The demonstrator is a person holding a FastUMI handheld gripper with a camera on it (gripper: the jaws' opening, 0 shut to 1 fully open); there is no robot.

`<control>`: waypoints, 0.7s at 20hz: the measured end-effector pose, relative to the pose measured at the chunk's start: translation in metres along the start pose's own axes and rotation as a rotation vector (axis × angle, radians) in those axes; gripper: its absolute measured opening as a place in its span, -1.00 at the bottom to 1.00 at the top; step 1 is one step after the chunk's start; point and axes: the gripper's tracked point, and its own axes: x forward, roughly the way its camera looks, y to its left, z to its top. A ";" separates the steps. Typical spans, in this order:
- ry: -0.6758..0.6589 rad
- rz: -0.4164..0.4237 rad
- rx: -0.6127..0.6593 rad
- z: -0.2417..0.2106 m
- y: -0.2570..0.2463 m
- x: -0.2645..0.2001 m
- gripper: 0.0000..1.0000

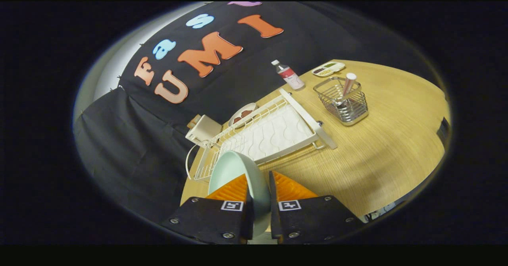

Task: Take the plate from the dish rack, then take the spoon from the basket and place it into the plate.

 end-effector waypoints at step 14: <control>0.081 0.009 0.148 -0.051 -0.035 0.040 -0.64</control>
